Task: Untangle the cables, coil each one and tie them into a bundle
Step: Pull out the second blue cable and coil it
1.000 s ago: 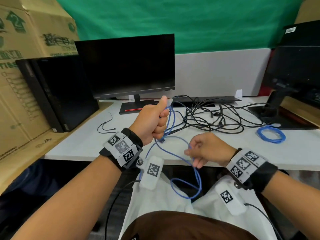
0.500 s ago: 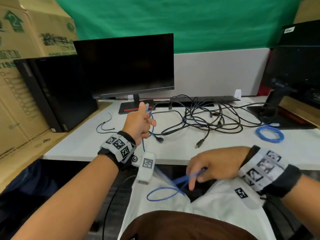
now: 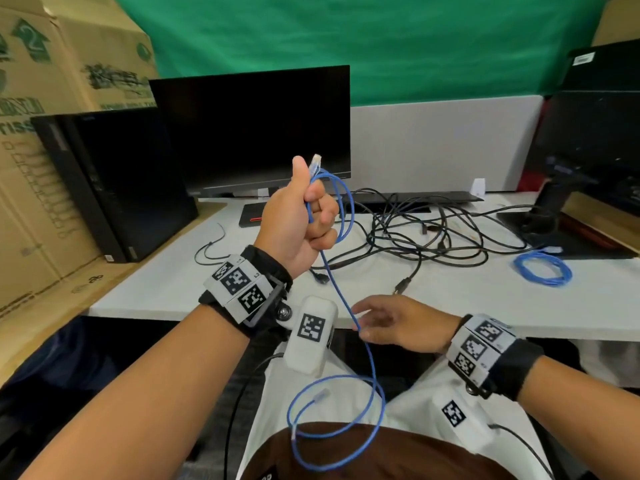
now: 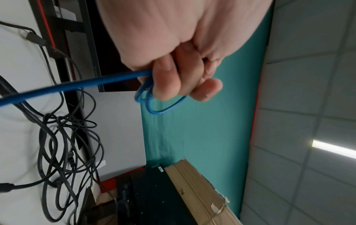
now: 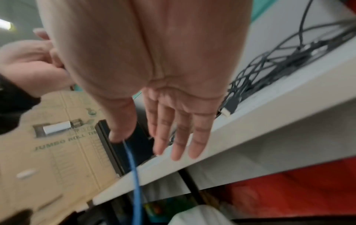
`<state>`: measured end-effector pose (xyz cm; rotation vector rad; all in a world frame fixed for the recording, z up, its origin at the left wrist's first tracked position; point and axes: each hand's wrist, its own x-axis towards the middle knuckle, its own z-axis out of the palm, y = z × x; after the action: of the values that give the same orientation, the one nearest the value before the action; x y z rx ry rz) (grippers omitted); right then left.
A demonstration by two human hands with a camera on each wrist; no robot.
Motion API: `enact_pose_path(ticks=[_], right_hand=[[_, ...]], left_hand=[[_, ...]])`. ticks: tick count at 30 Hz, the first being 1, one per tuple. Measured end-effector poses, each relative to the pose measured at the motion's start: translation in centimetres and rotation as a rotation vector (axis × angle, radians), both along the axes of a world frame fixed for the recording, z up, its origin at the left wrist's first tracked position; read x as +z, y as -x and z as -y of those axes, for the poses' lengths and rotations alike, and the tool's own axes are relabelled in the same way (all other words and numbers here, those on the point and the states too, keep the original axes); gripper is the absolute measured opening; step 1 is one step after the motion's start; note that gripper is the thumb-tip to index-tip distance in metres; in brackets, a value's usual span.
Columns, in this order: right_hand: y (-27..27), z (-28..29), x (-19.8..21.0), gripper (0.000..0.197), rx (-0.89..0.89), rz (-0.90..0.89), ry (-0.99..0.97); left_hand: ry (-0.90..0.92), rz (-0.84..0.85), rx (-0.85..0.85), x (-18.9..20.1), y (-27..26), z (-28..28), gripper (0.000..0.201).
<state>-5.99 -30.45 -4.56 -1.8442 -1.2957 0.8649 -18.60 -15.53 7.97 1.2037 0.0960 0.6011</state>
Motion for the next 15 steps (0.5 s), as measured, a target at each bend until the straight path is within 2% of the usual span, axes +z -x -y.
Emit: enact_pose_path(ticks=[2, 4, 7, 10, 13, 15], right_hand=[[0.3, -0.3, 0.8, 0.011, 0.021, -0.193, -0.103], [0.3, -0.3, 2.1, 0.019, 0.019, -0.345, -0.172], [-0.6, 0.1, 4.2, 0.026, -0.147, -0.379, -0.220], [-2.2, 0.8, 6.2, 0.040, -0.423, -0.404, -0.178], [-3.5, 1.7, 8.0, 0.044, -0.543, -0.550, -0.233], [-3.5, 2.2, 9.3, 0.037, -0.524, -0.651, -0.327]], left_hand=[[-0.028, -0.009, -0.032, 0.0, 0.0, 0.6, 0.055], [-0.022, -0.026, -0.069, -0.2, 0.1, 0.6, 0.055], [-0.031, -0.120, -0.253, -0.3, 0.4, -0.1, 0.055], [-0.311, -0.327, -0.440, -1.1, 0.7, -0.5, 0.053], [-0.611, -0.517, -0.383, -2.4, 0.5, -0.4, 0.055], [-0.658, -0.541, -0.318, -3.1, 0.2, -0.3, 0.056]])
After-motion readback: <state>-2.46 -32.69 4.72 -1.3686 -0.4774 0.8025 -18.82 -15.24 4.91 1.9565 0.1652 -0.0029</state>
